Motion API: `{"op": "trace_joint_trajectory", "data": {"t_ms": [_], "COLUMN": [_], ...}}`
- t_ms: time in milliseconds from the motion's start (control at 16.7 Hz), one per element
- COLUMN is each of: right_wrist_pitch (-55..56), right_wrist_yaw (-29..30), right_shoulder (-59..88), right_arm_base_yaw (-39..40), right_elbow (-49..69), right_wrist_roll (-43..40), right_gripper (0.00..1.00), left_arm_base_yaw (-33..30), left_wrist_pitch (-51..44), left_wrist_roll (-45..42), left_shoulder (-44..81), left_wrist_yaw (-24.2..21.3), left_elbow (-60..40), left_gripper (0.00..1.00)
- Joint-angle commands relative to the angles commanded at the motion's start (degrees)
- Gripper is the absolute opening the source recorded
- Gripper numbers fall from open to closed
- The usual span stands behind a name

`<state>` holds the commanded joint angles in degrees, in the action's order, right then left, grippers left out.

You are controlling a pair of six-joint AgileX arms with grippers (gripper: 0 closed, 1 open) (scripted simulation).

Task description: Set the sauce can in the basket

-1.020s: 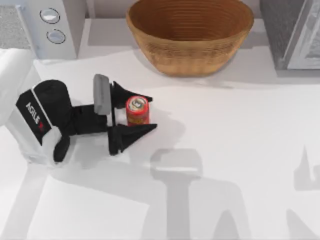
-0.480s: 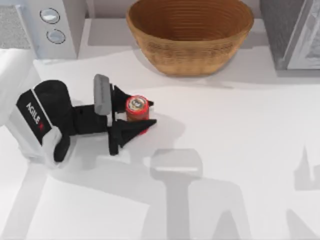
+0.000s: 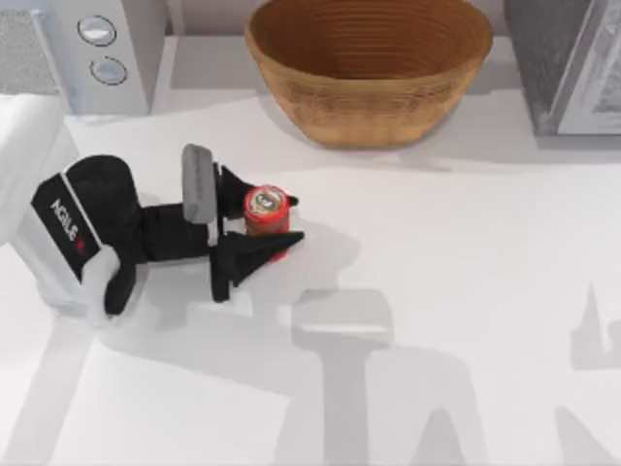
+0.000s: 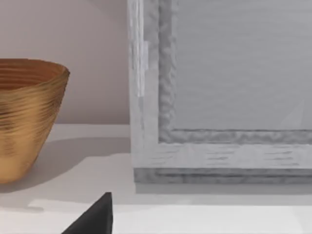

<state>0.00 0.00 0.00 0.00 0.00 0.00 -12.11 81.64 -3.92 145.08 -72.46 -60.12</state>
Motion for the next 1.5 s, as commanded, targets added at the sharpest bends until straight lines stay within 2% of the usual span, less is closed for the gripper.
{"op": "trace_joint_trajectory", "data": {"t_ms": [240,840,1020,1200,1380,1500], "right_wrist_pitch": [0.0,0.0,0.0,0.0,0.0,0.0], "right_wrist_yaw": [0.0,0.0,0.0,0.0,0.0,0.0], "right_shoulder": [0.0,0.0,0.0,0.0,0.0,0.0], "right_arm_base_yaw": [0.0,0.0,0.0,0.0,0.0,0.0], "right_elbow": [0.0,0.0,0.0,0.0,0.0,0.0], "right_wrist_roll": [0.0,0.0,0.0,0.0,0.0,0.0], "right_gripper": [1.0,1.0,1.0,1.0,1.0,1.0], "left_arm_base_yaw": [2.2,15.2,16.6,16.6,15.9,14.7], "left_wrist_pitch": [-6.3,-38.2,-41.3,-41.3,-41.3,-41.6], "left_wrist_roll": [-4.0,-25.1,-27.6,-27.6,-27.3,-26.0], "left_shoulder": [-6.0,-37.4,-40.5,-40.5,-40.0,-39.0], "left_wrist_yaw": [-2.8,-13.8,-15.7,-15.7,-15.1,-12.9], "left_elbow": [4.5,24.4,26.7,26.7,26.0,23.9], "left_gripper": [0.0,0.0,0.0,0.0,0.0,0.0]}}
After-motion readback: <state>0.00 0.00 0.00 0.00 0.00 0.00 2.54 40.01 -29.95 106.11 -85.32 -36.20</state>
